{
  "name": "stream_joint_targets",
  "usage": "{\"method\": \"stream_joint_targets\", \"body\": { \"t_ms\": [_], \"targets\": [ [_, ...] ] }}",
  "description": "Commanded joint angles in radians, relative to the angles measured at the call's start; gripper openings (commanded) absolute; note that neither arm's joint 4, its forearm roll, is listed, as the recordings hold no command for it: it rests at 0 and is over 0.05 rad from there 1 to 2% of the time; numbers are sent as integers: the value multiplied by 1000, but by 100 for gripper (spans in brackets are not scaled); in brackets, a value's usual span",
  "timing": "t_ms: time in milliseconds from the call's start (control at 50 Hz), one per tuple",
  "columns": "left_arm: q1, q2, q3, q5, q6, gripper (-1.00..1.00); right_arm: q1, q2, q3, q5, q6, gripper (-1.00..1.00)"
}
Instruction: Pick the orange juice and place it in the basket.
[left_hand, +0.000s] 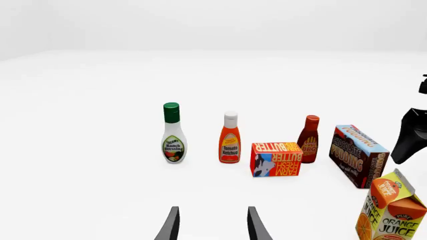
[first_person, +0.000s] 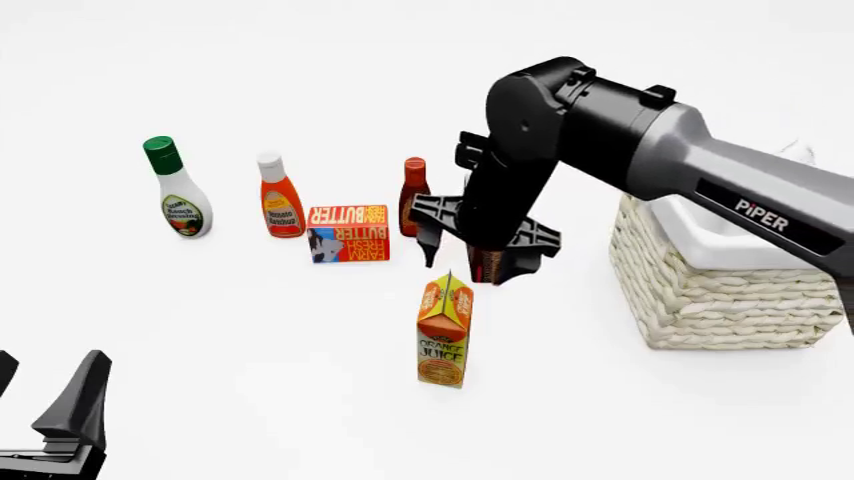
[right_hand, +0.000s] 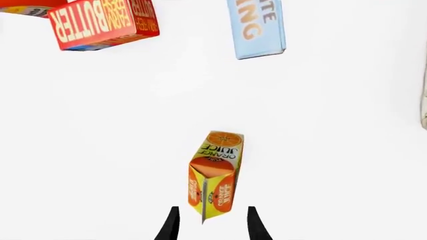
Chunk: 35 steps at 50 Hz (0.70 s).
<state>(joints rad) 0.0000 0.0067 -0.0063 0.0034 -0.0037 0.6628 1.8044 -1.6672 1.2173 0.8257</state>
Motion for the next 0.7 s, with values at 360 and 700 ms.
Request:
{"method": "stream_joint_targets", "body": {
  "t_ms": [360,700],
  "targets": [
    [0,-2,1,1,1,100,12,67,-28,2,-27,100],
    [0,-2,1,1,1,100,21,94,-28,2,-32,100]
  ]
}}
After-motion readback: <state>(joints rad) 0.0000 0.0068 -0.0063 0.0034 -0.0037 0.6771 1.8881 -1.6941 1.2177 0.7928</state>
